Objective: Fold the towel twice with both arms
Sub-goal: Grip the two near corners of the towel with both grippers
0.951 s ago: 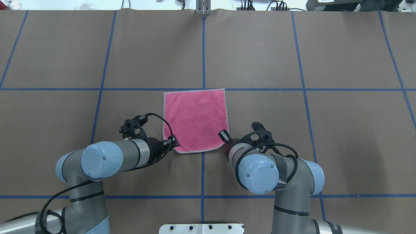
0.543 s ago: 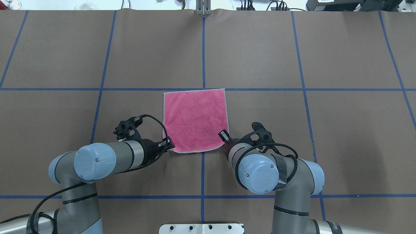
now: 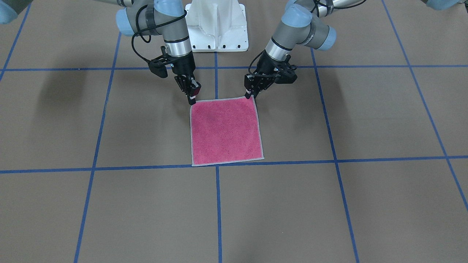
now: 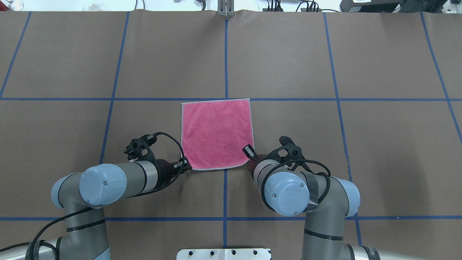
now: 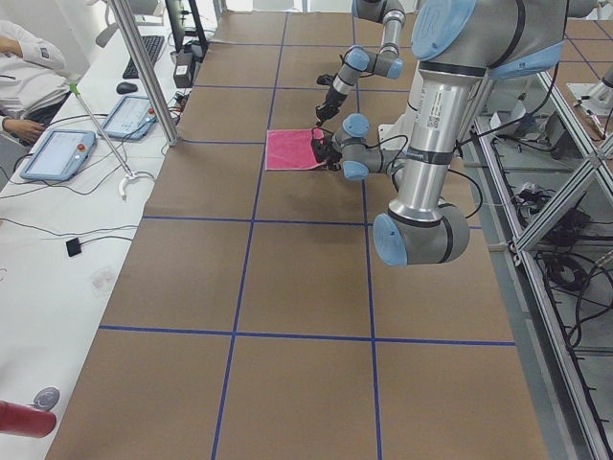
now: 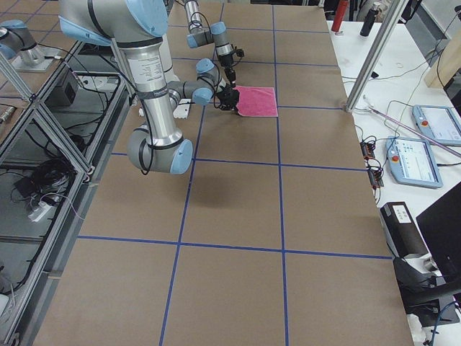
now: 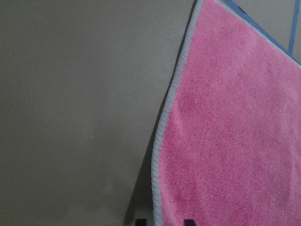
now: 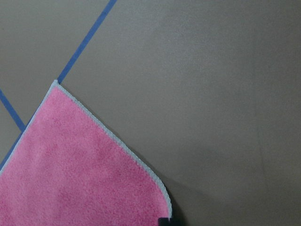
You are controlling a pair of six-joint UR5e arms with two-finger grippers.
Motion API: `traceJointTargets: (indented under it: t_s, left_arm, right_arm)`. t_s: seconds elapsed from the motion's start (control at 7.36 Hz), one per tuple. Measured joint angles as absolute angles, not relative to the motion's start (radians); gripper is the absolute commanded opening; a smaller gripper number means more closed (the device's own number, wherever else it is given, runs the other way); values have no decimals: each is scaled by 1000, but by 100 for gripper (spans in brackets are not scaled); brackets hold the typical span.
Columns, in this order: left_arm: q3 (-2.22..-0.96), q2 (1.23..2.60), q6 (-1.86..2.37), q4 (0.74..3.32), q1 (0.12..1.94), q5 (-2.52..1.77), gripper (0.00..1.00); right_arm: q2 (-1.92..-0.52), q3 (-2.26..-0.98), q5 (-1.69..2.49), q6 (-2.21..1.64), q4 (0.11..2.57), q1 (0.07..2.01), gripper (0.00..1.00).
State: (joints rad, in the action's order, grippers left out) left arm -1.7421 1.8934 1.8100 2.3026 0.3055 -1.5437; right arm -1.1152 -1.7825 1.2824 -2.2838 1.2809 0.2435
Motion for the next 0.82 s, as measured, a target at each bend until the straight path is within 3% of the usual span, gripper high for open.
traceJointTargets:
  t_s: [0.14, 0.27, 0.54, 0.82]
  left_arm:
    - [-1742, 1894, 1810, 2303, 302, -1544, 23]
    - [-1743, 1894, 1810, 2303, 301, -1544, 22]
    - [-1746, 1892, 1810, 2303, 301, -1544, 0]
    - [-1749, 1890, 1808, 2303, 304, -1542, 0]
  right_arm:
    - [-1115, -1783, 1283, -2283, 1281, 244, 0]
    - [-1115, -1783, 1283, -2283, 1281, 244, 0]
    - [-1115, -1782, 1284, -2283, 1282, 244, 0]
    - [-1115, -1784, 1284, -2283, 1281, 244, 0]
